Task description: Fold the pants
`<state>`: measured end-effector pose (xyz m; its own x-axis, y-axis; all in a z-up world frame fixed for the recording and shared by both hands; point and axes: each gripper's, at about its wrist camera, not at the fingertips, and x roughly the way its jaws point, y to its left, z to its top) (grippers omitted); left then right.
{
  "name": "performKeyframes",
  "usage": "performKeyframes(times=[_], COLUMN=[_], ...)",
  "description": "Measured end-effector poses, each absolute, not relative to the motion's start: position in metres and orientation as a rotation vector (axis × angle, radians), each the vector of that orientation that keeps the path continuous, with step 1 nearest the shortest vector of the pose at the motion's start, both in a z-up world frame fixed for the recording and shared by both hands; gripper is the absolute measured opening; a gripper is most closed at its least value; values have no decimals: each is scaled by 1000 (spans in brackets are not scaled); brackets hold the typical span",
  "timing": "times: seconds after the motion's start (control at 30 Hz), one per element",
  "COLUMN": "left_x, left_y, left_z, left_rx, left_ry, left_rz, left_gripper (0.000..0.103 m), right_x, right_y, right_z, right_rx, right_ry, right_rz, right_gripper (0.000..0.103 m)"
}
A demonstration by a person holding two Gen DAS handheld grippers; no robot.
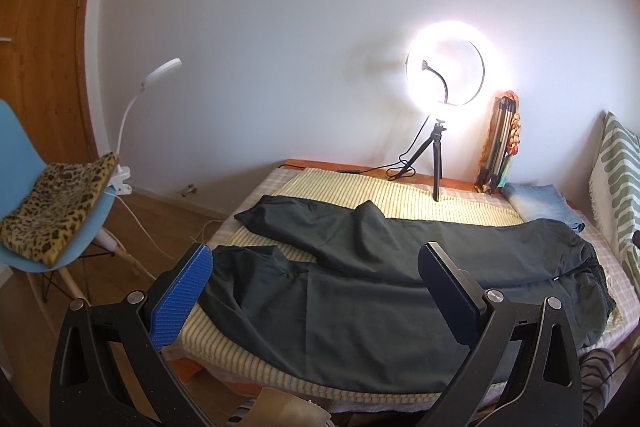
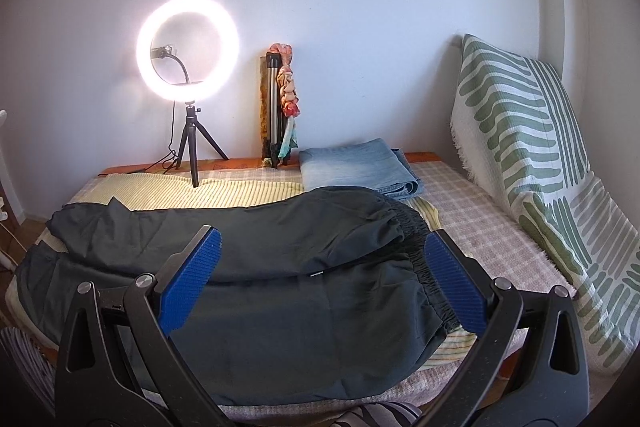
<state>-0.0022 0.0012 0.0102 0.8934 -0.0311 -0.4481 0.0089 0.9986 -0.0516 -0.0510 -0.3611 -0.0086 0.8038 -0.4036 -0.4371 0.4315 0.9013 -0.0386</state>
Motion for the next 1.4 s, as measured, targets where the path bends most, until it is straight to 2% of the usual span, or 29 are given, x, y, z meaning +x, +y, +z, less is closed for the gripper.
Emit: performKeyframes(times=[1.4], left_x=[-5], left_y=[-3], left_z=[7], left_rx=[-46], left_ry=[462], left_rz=[-21], left_gripper=[102], right_x=[-49], right_y=[-358], right_z=[-11], right_rx=[65], right_ry=[465], right_rz=[-441], right_gripper=[103])
